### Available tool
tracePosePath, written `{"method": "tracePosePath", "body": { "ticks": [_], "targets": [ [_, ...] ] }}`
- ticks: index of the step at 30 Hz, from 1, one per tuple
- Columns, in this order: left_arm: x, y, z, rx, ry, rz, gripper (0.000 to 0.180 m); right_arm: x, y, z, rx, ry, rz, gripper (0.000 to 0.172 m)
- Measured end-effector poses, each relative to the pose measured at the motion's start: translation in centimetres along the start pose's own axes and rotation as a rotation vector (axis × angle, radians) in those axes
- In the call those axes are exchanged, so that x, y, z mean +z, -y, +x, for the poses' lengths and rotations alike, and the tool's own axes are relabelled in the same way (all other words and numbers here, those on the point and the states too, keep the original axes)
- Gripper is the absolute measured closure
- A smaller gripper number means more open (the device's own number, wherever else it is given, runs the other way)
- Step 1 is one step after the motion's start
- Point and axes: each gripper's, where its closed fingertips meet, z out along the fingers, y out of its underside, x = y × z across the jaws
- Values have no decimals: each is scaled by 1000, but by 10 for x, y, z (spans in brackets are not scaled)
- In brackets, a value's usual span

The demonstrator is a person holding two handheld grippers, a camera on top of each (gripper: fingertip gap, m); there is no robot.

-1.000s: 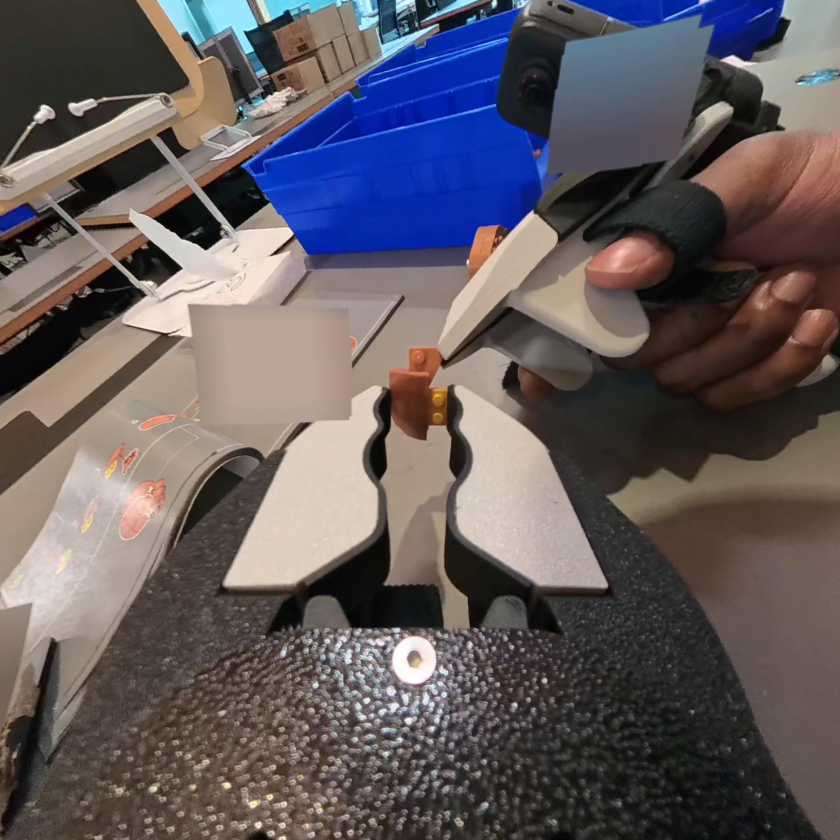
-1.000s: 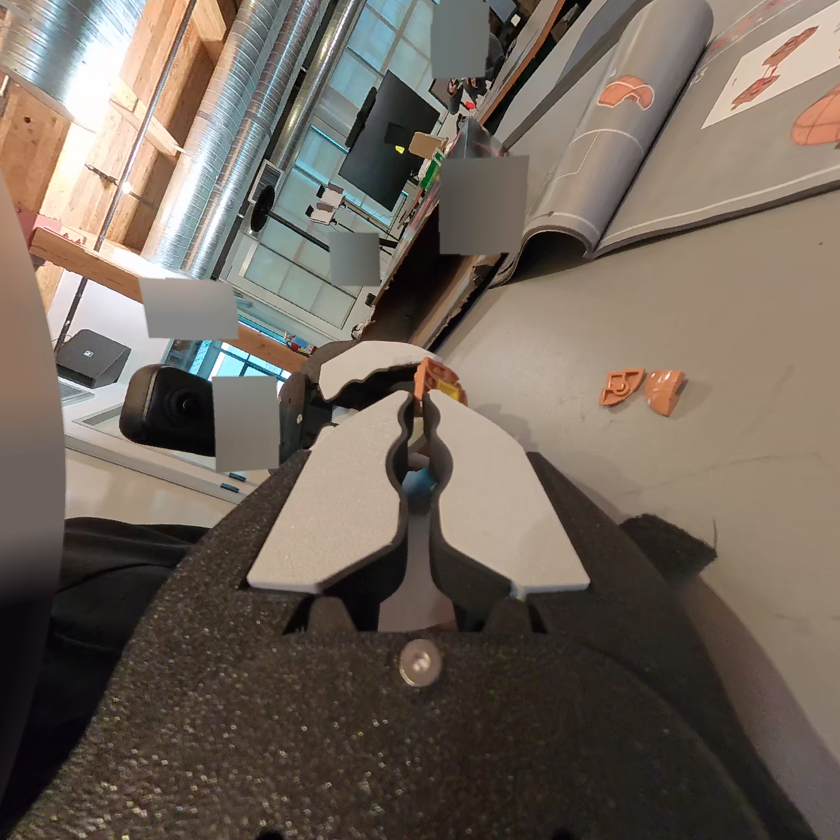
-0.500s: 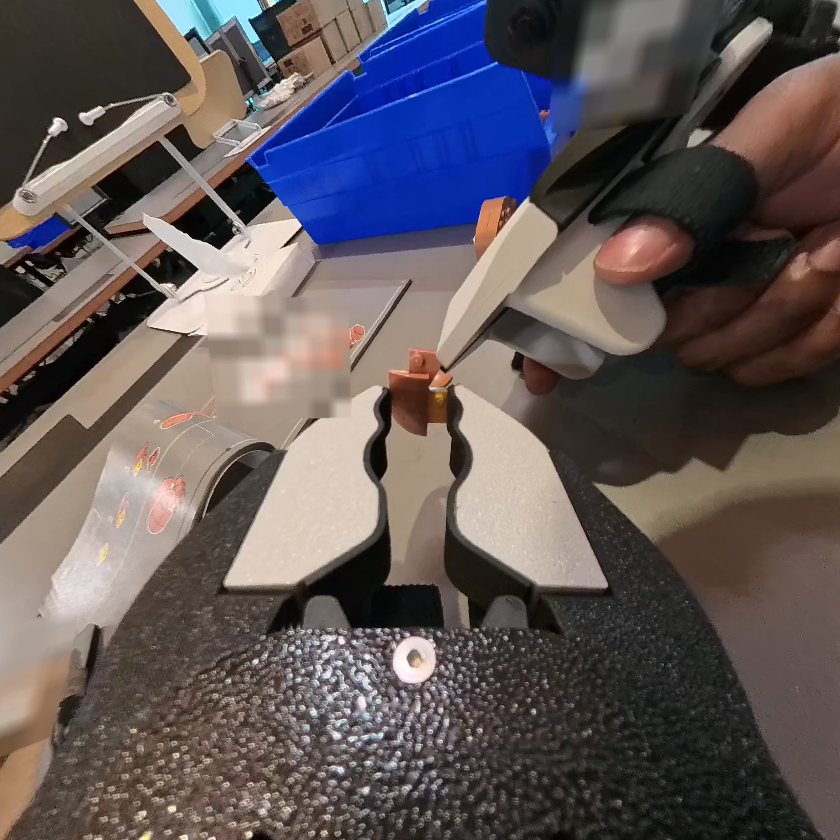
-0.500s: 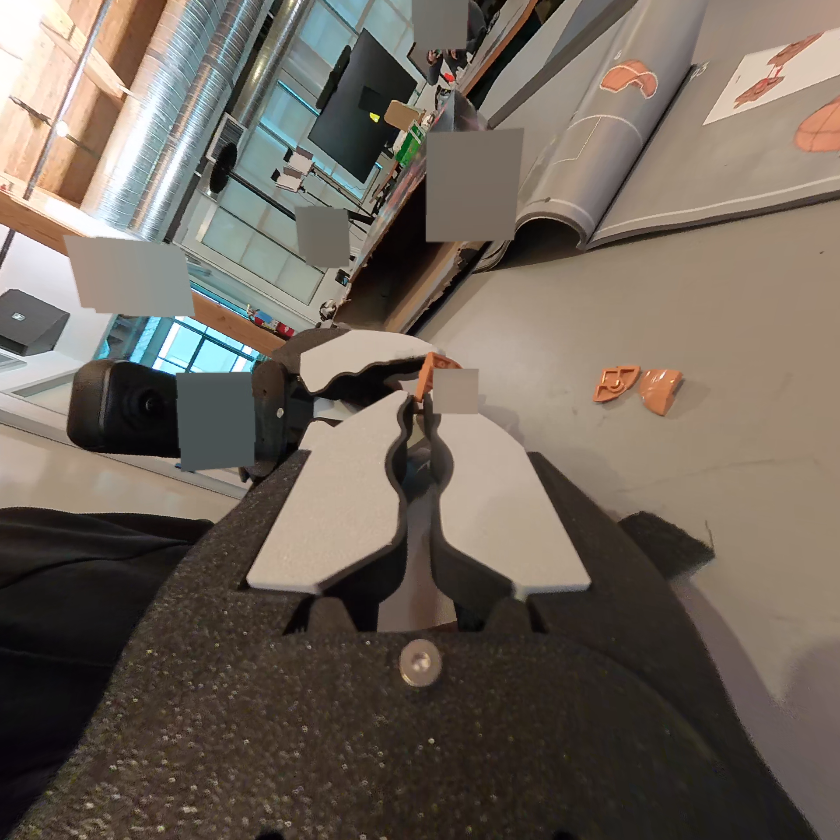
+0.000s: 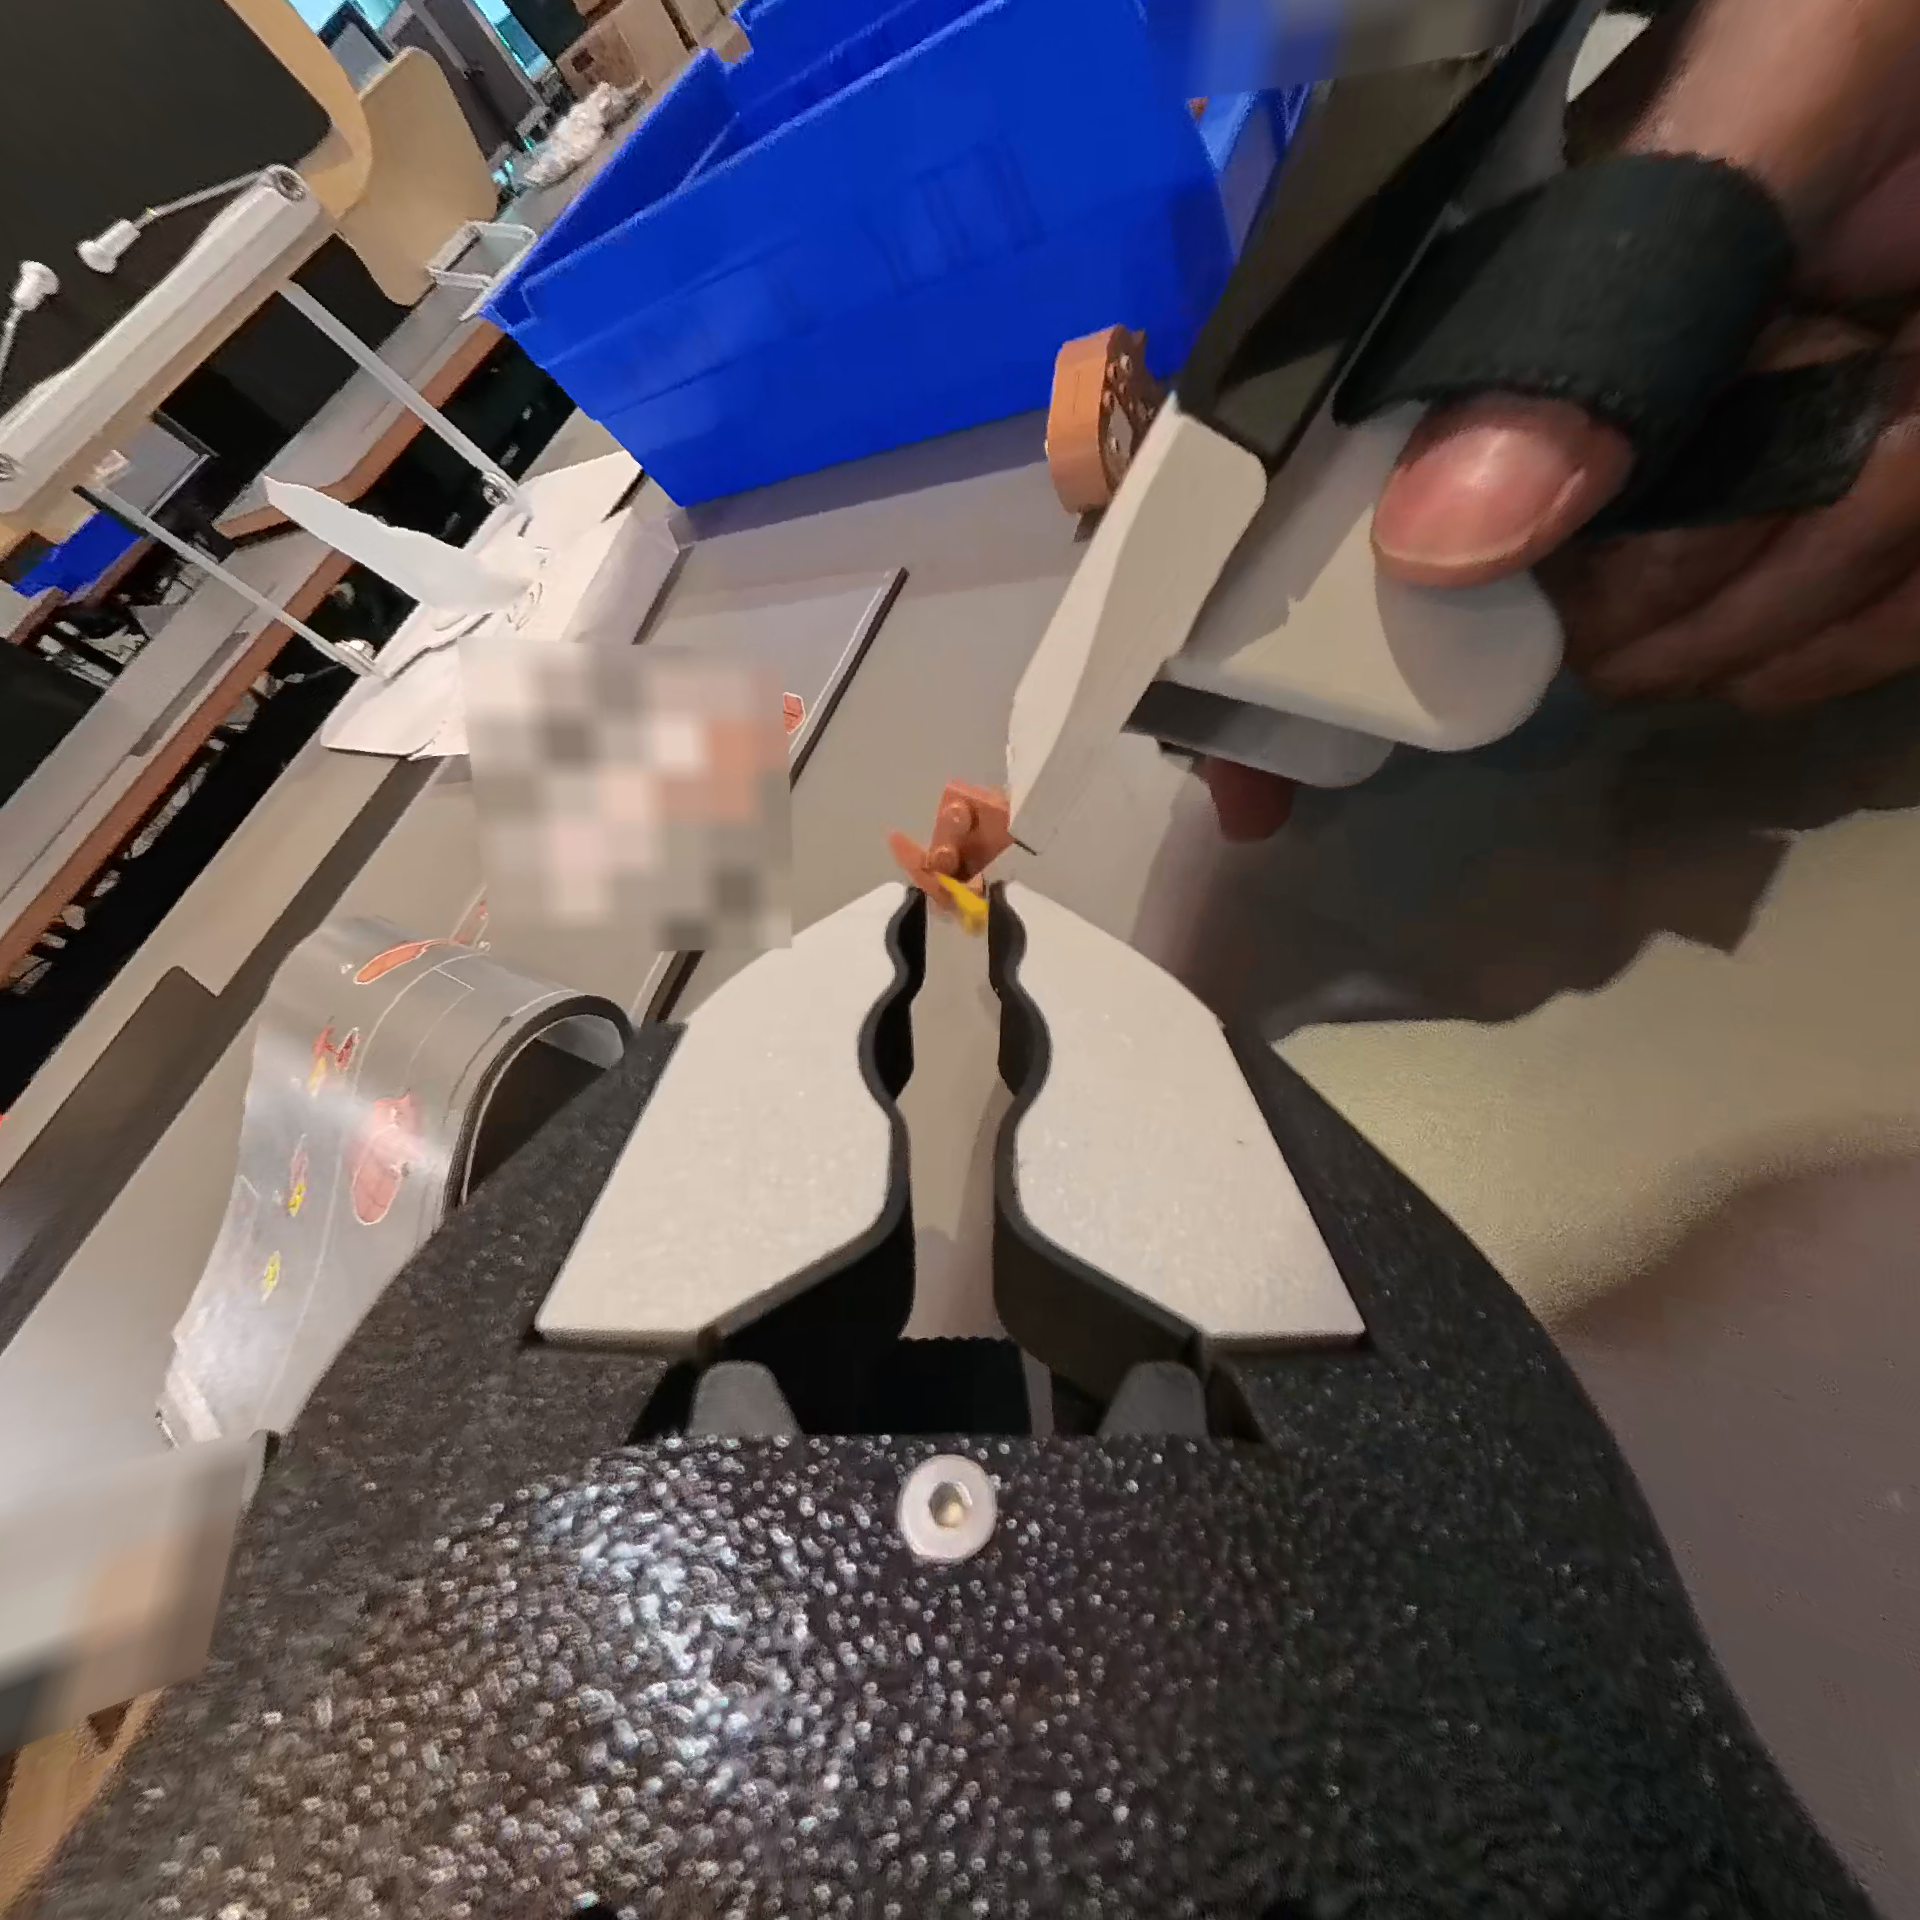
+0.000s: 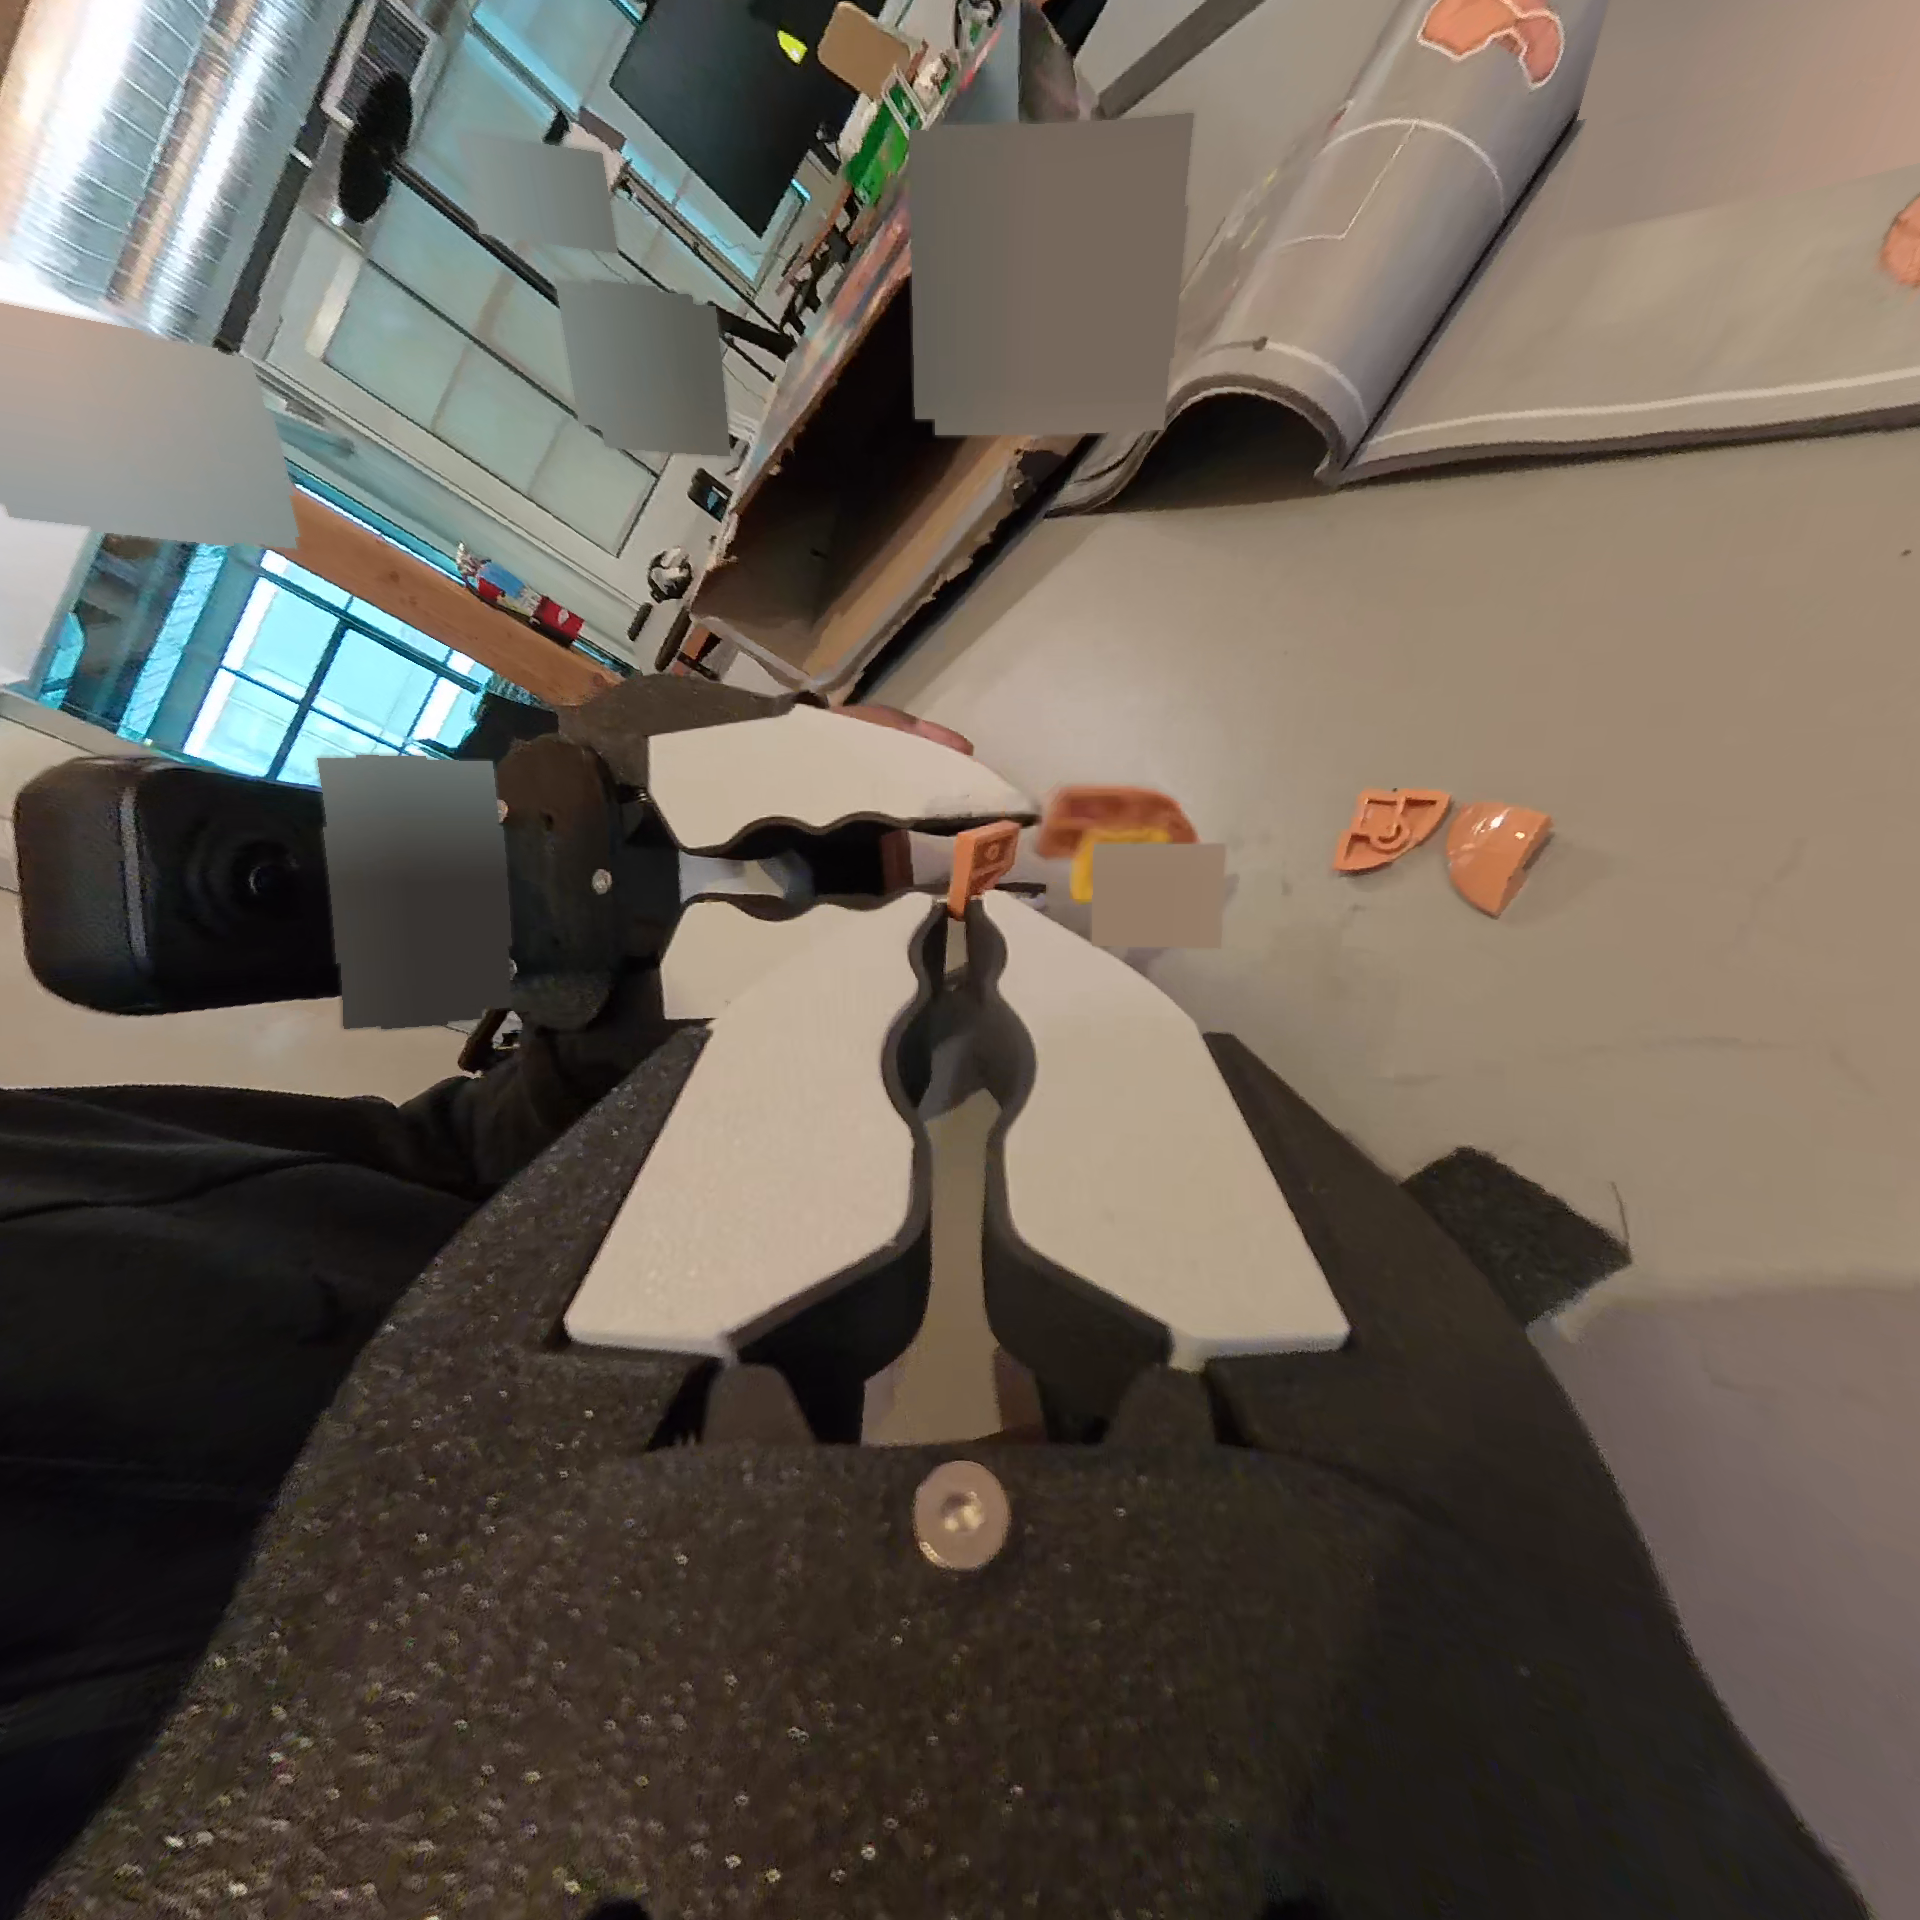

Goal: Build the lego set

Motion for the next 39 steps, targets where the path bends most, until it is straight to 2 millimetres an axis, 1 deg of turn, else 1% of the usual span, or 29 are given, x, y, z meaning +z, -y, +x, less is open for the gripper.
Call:
{"method": "tracePosePath", "body": {
  "ticks": [5, 8, 13, 16, 19, 23, 25, 27, 30, 33, 37, 39],
  "targets": [
    [2, -2, 6, 30, -28, -18, 172, 0, -1, 8, -3, -45, -25, 169],
    [2, -4, 7, 28, -36, -32, 169, -1, -2, 8, -3, -48, -31, 169],
    [-4, -7, 3, -48, -98, -21, 161, 0, -3, 7, 21, -23, -45, 169],
    [-10, -2, -2, -65, -139, 25, 159, 1, -6, 5, 15, -13, -68, 168],
    [-13, 1, 0, 32, -158, 46, 159, 3, -9, 1, 2, 2, -89, 168],
    [-11, -2, 8, 164, -172, 30, 160, 6, -14, -7, 13, 43, -113, 169],
    [-11, -2, 12, 192, -182, 37, 162, 7, -16, -10, 17, 56, -118, 169],
    [-11, -1, 12, 211, -171, 46, 167, 7, -16, -11, 24, 67, -119, 169],
    [-12, -1, 12, 224, -164, 52, 169, 6, -16, -13, 26, 78, -116, 169],
    [-14, 0, 13, 169, -202, 62, 170, 5, -14, -18, 11, 114, -102, 164],
    [-16, 1, 10, 10, -272, 84, 170, -2, -5, -24, -35, 163, -67, 156],
    [-20, 1, 12, -77, -343, 93, 170, -7, 2, -24, -105, 171, -42, 155]
  ]
}}
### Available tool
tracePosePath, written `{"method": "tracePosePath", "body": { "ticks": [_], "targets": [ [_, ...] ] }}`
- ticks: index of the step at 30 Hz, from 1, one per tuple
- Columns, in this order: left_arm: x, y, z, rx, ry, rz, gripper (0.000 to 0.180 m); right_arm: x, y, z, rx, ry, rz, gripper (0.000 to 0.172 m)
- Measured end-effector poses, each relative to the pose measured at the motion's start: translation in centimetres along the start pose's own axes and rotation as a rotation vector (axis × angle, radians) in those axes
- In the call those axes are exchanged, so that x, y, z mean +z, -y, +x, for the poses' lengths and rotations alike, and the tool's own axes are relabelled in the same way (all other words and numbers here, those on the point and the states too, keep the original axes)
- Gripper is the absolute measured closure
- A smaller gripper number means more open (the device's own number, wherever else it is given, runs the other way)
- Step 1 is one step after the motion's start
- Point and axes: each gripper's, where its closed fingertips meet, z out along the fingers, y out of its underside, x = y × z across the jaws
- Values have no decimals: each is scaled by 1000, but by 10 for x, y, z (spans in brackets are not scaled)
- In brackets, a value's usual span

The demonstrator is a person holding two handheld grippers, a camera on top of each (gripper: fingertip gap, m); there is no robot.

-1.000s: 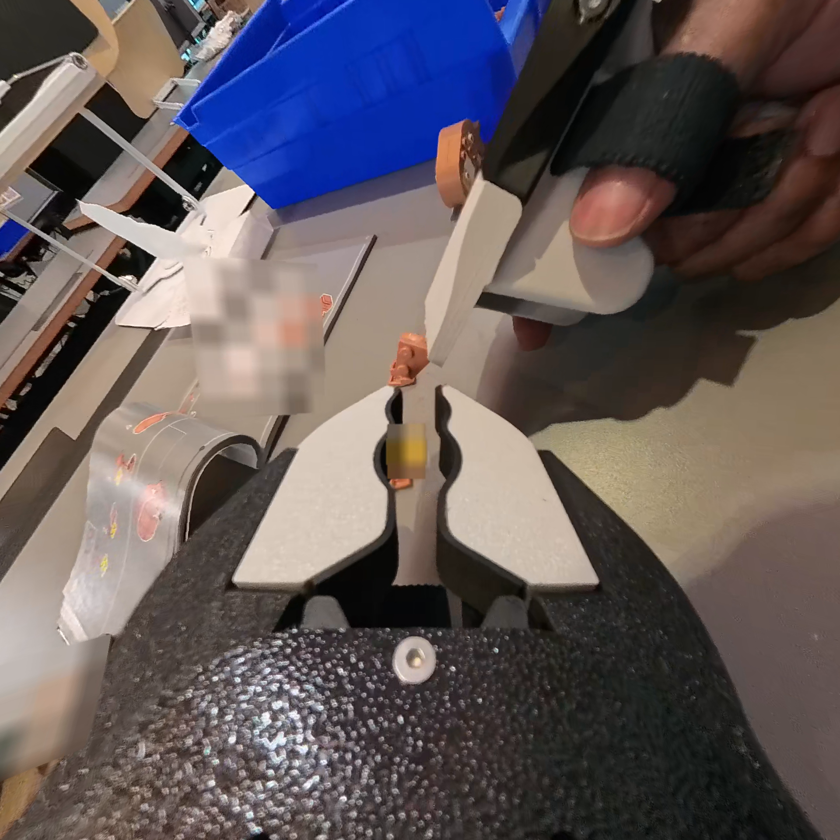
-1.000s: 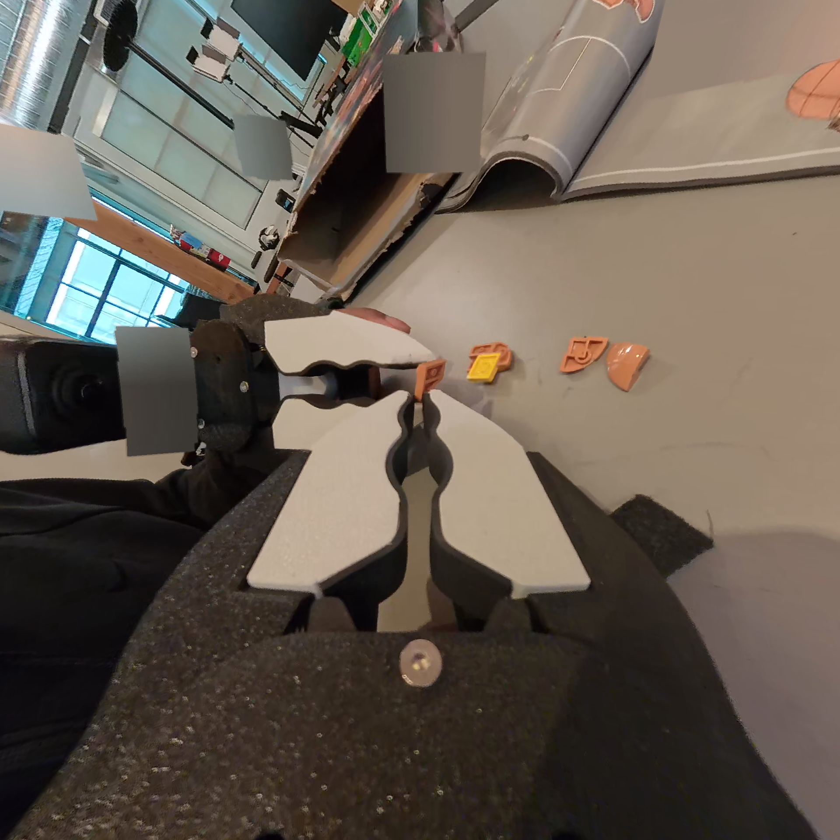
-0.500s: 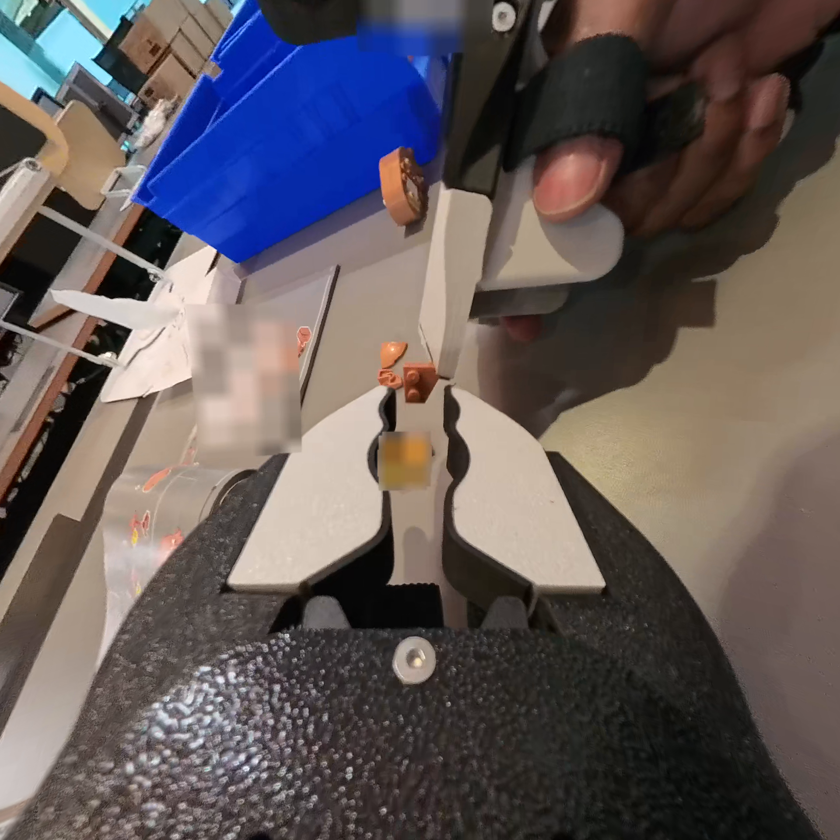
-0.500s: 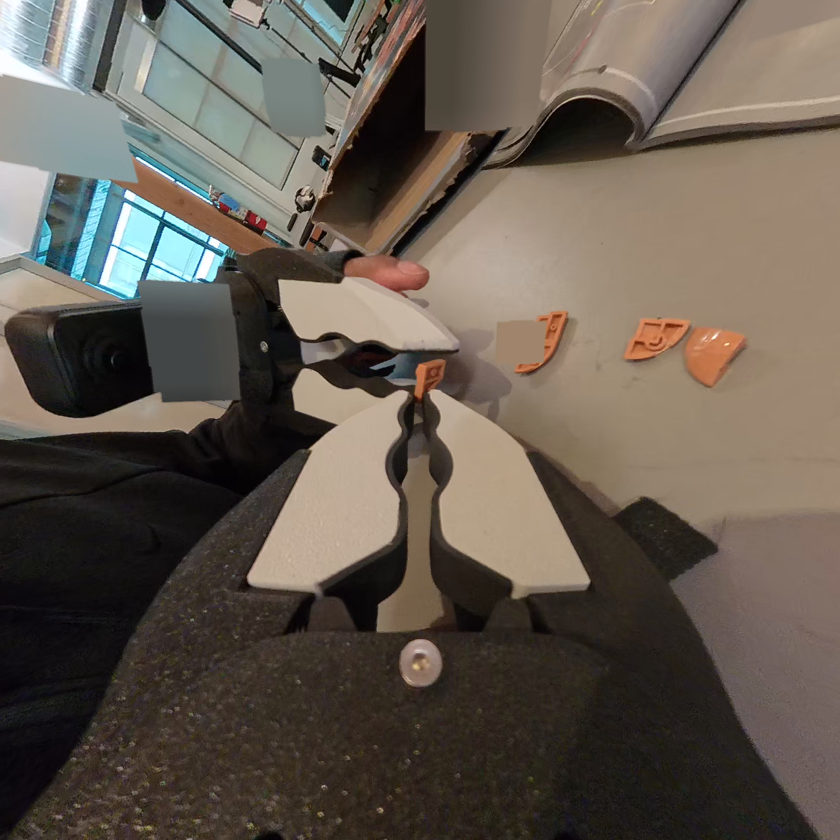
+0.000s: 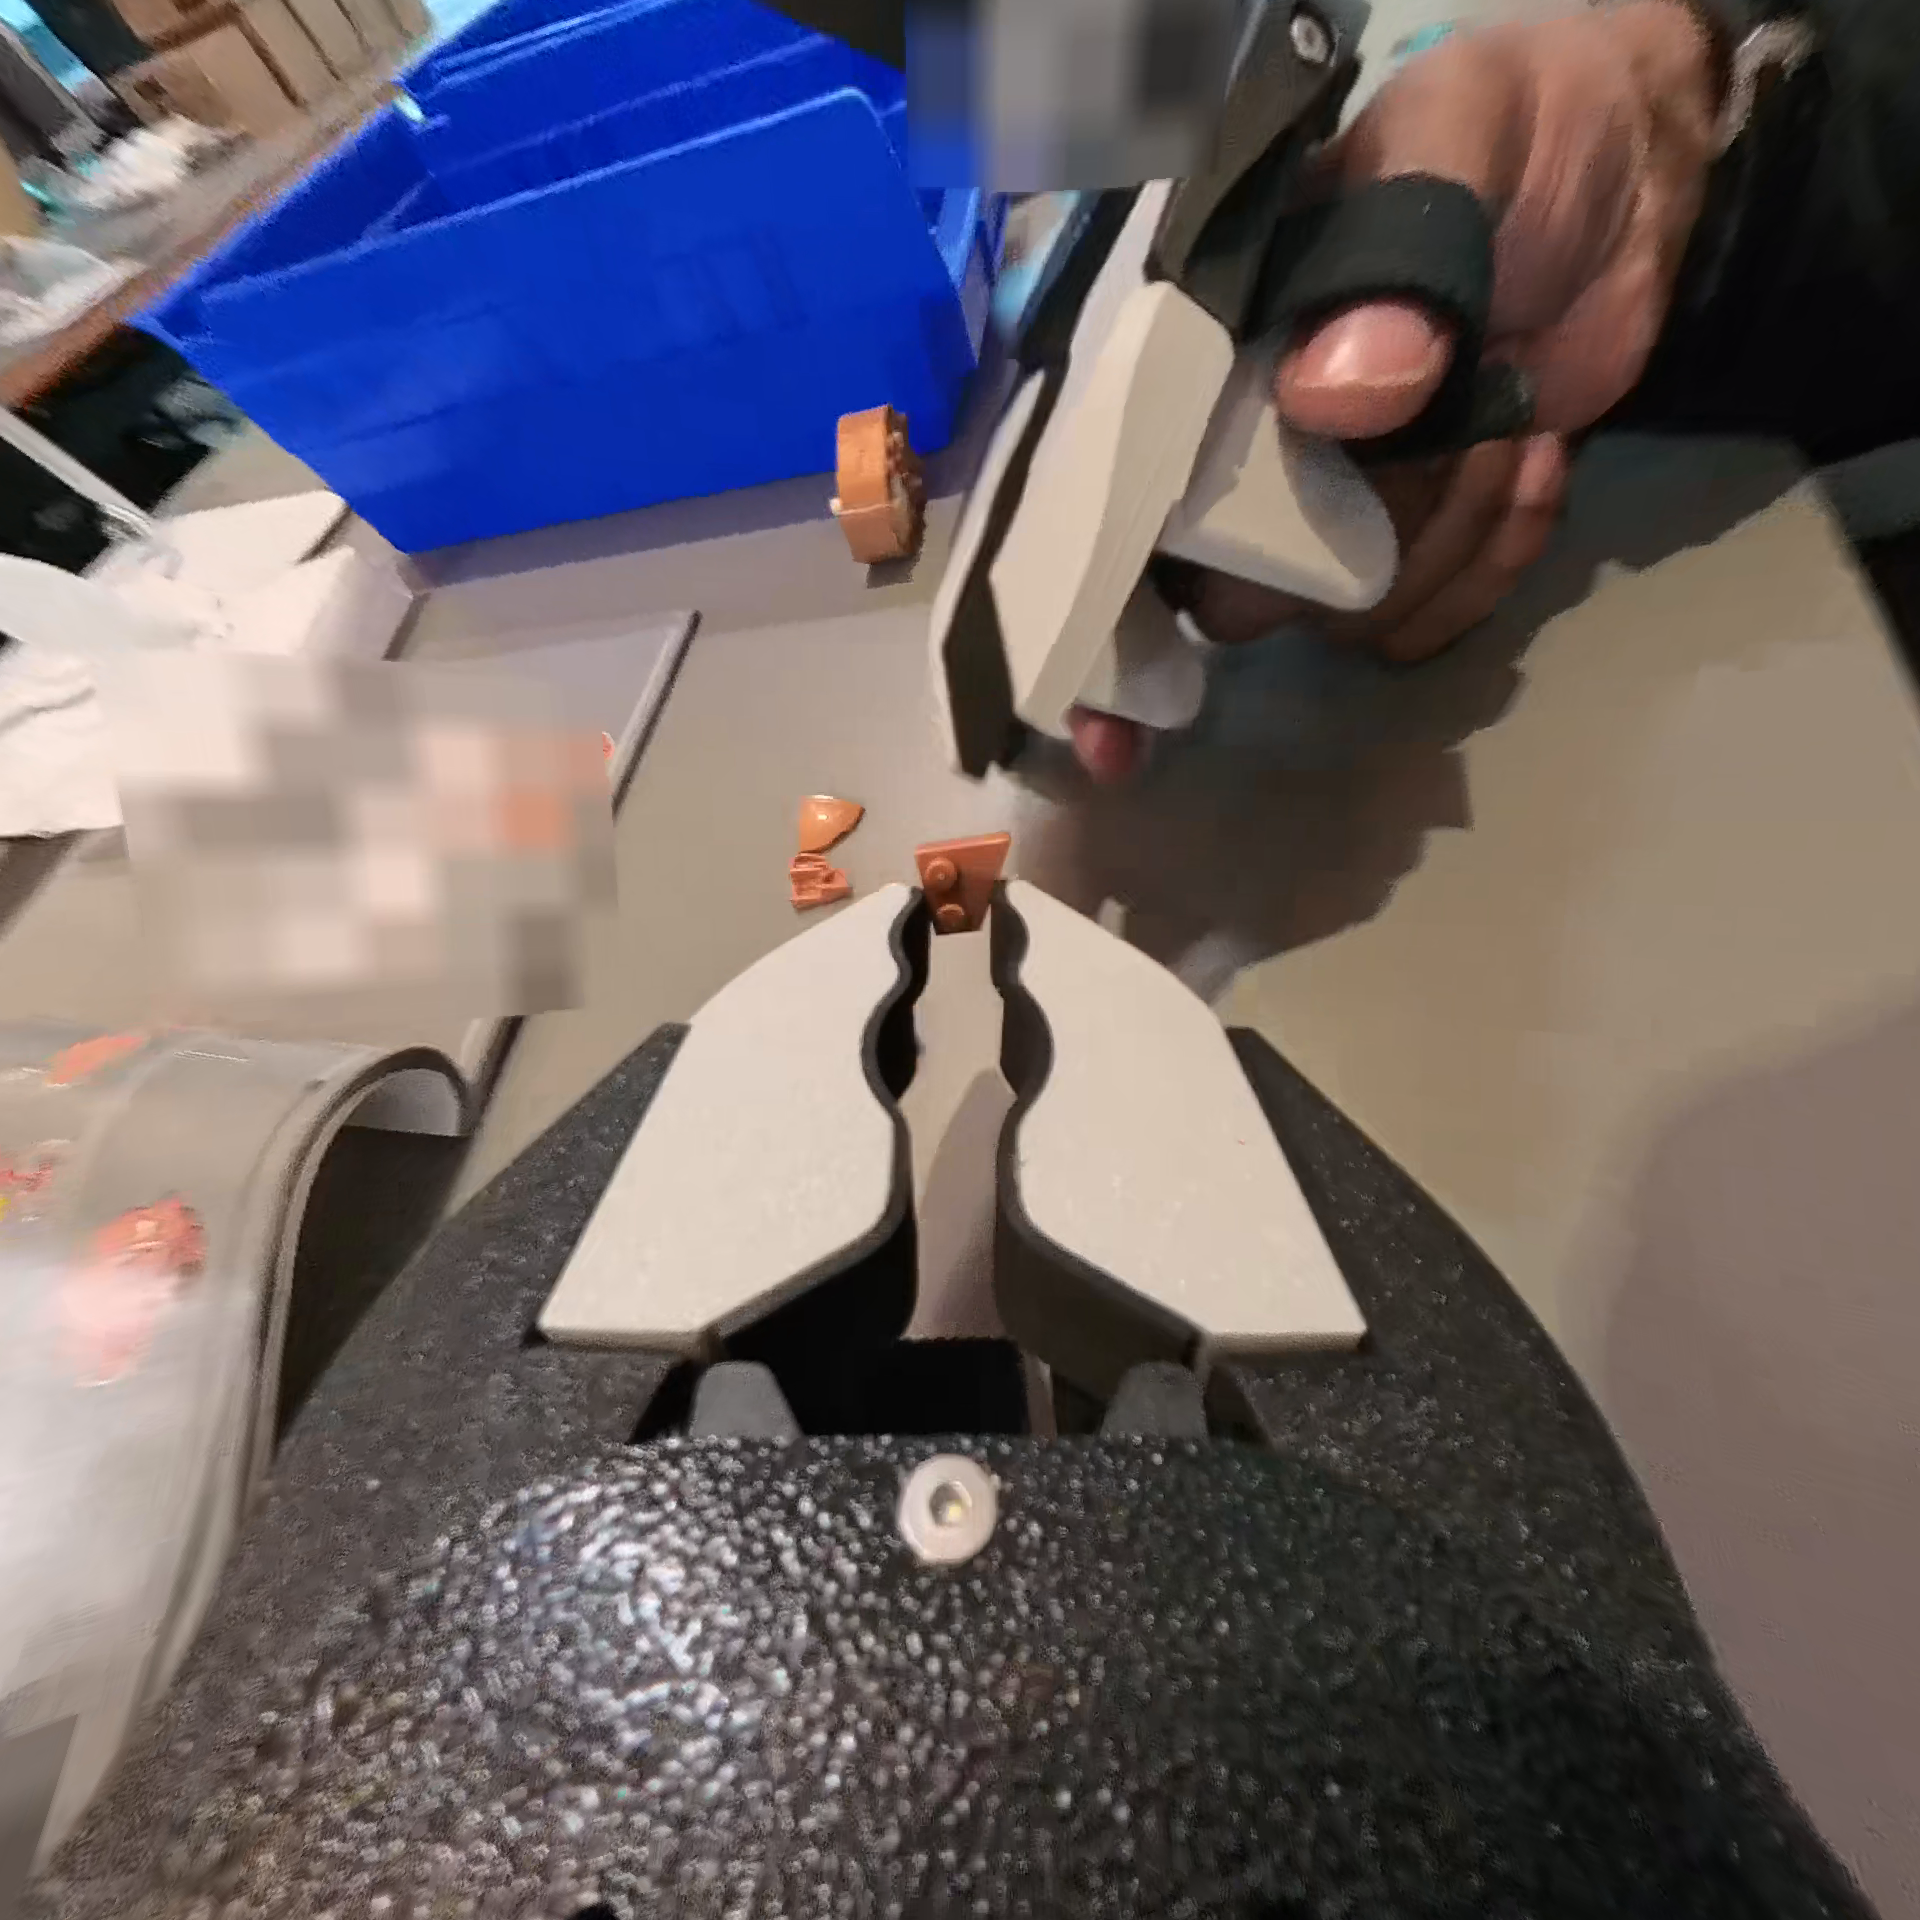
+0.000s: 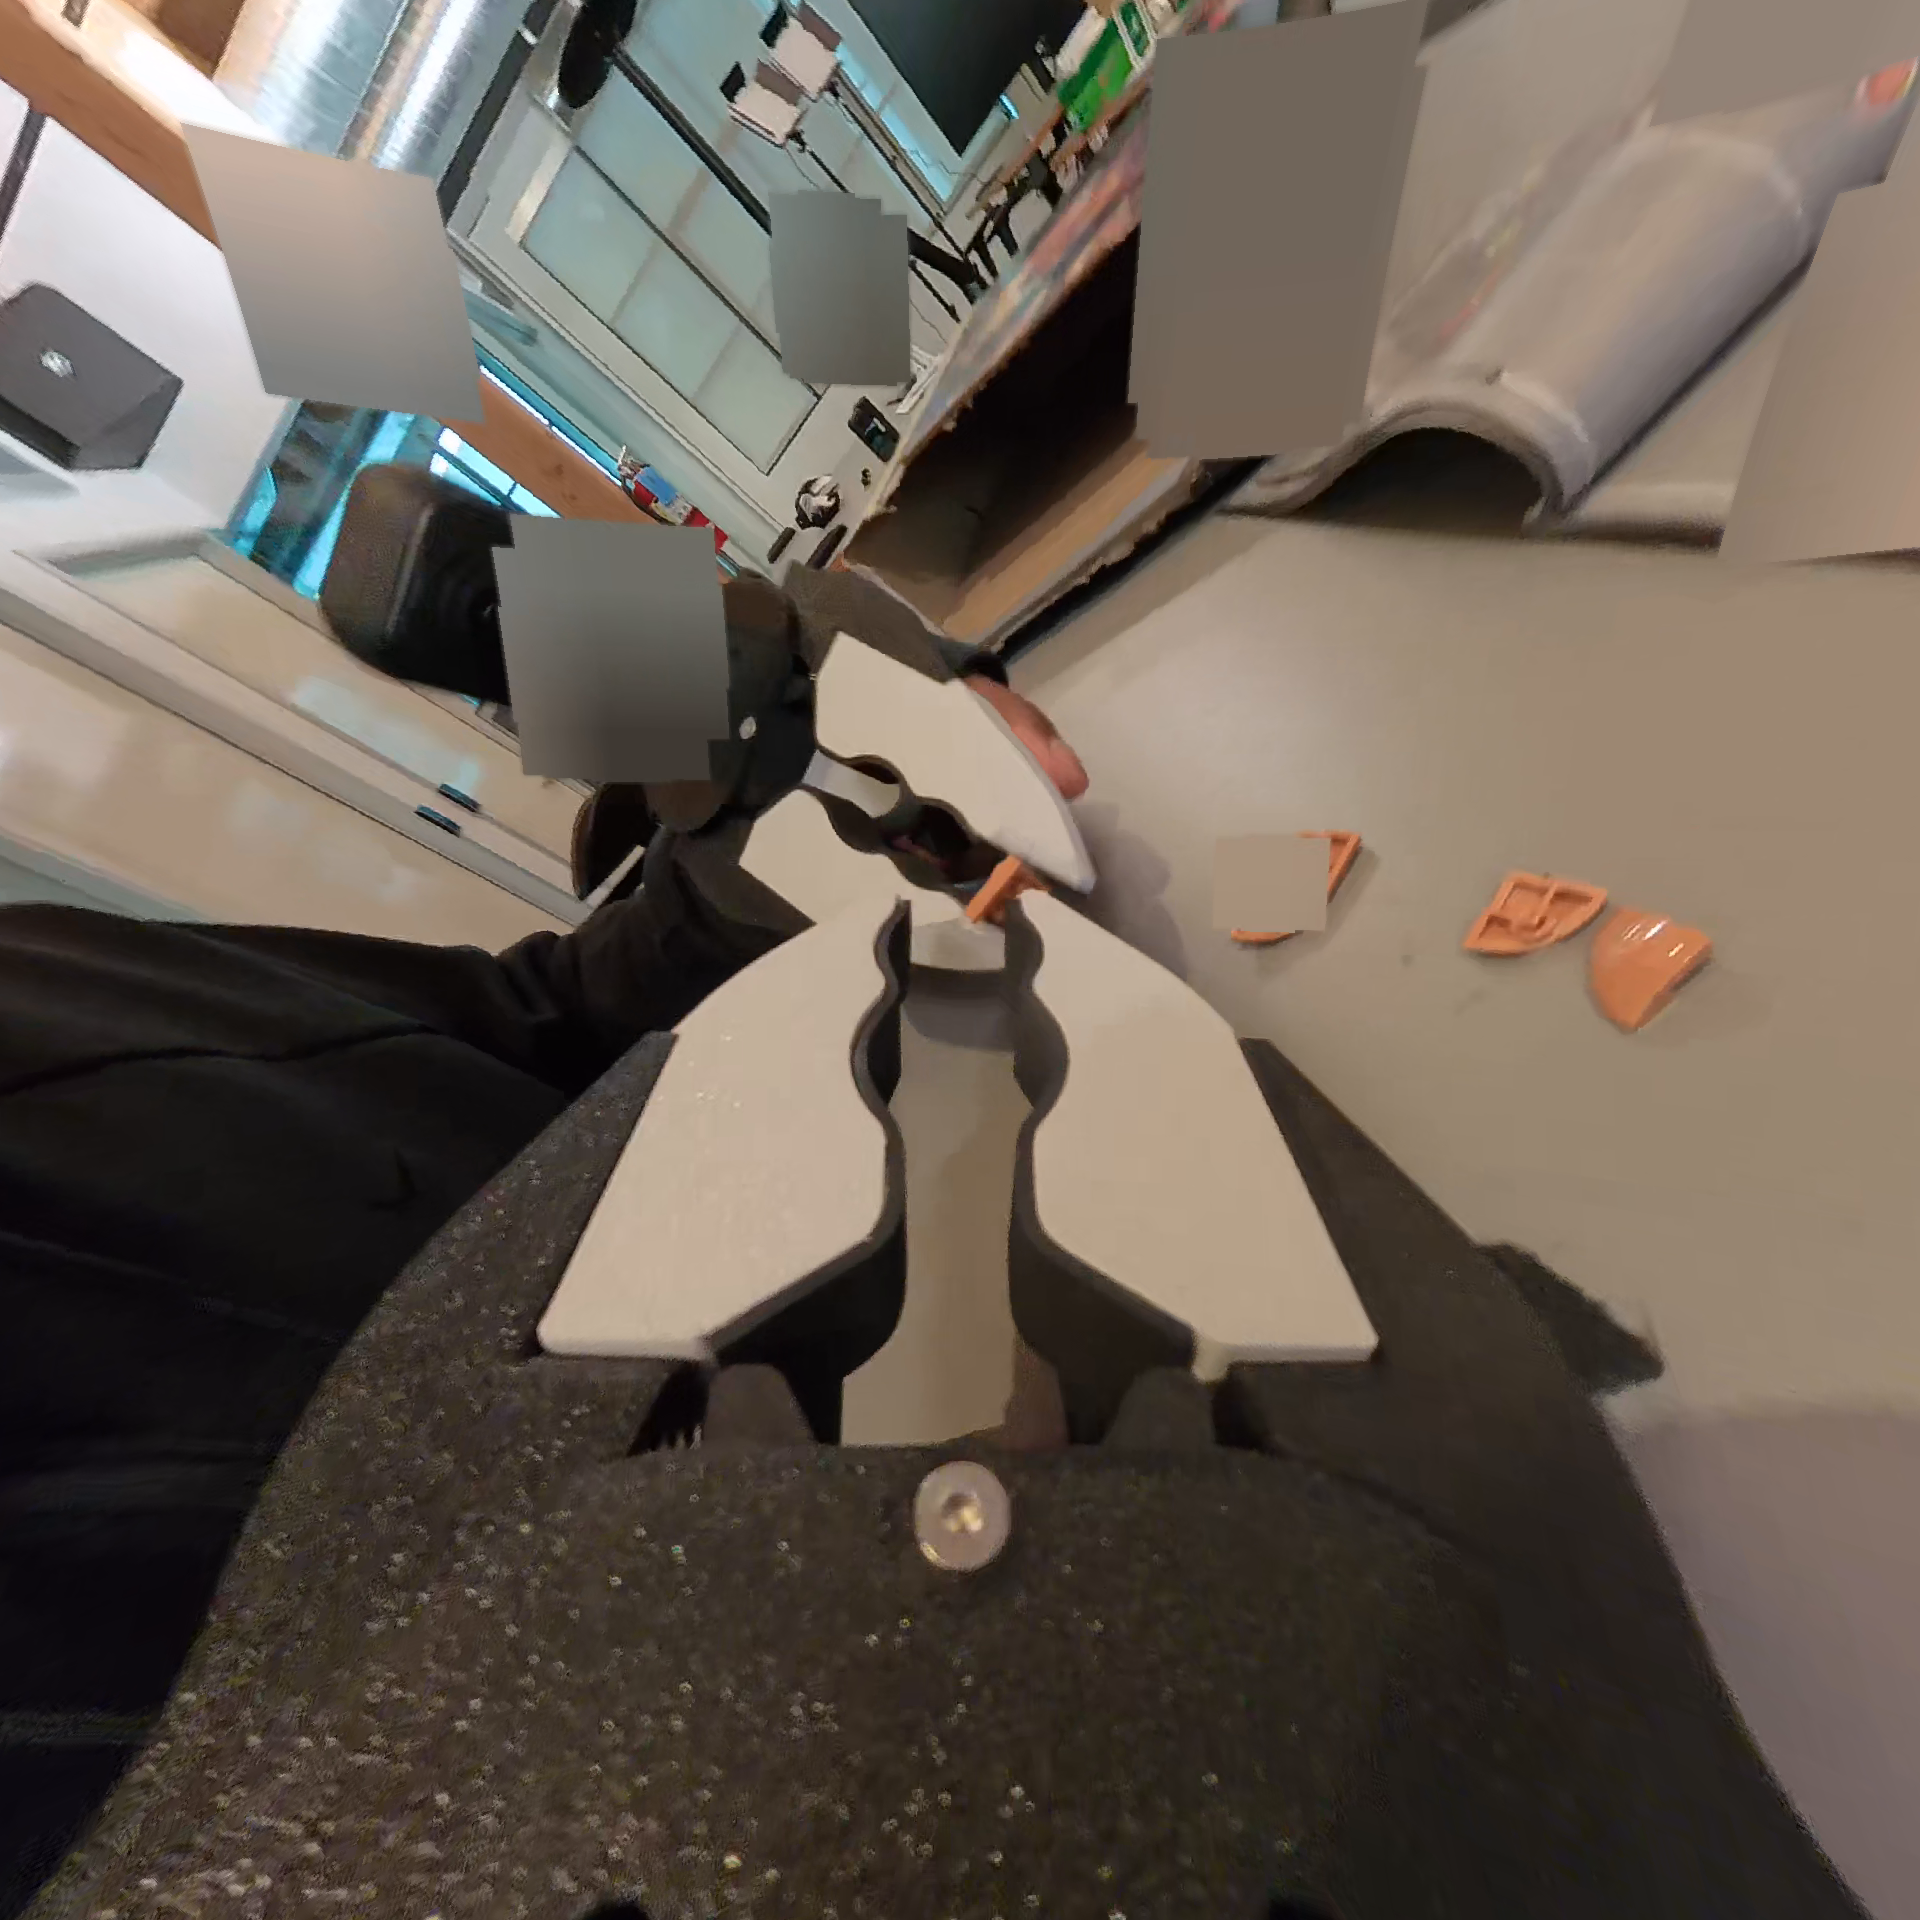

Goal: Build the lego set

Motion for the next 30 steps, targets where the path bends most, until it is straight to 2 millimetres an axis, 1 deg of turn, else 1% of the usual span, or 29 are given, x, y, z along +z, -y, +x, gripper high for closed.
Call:
{"method": "tracePosePath", "body": {
  "ticks": [3, 5, 10, 13, 19, 23, 28, 30],
  "targets": [
    [-5, 5, 11, -158, -160, 47, 170, -6, 11, -1, -142, -6, 12, 156],
    [-10, 13, 20, -280, -299, 92, 170, -7, 14, -6, -246, 12, -1, 156],
    [-17, 20, 34, -509, -560, 103, 170, -2, 9, -16, -538, 92, -93, 154],
    [-17, 23, 36, -600, -643, 112, 170, -4, 9, -25, -710, 176, -114, 154],
    [-23, 30, 38, -640, -769, 143, 170, -4, 3, -29, -910, 288, -184, 157],
    [-21, 31, 42, -630, -823, 122, 170, -2, -4, -31, -1015, 335, -227, 159],
    [-16, 34, 49, -597, -880, 100, 170, -1, -21, -26, -1062, 350, -293, 161],
    [-14, 32, 52, -591, -890, 77, 170, -2, -22, -24, -1058, 340, -297, 162]
  ]
}}
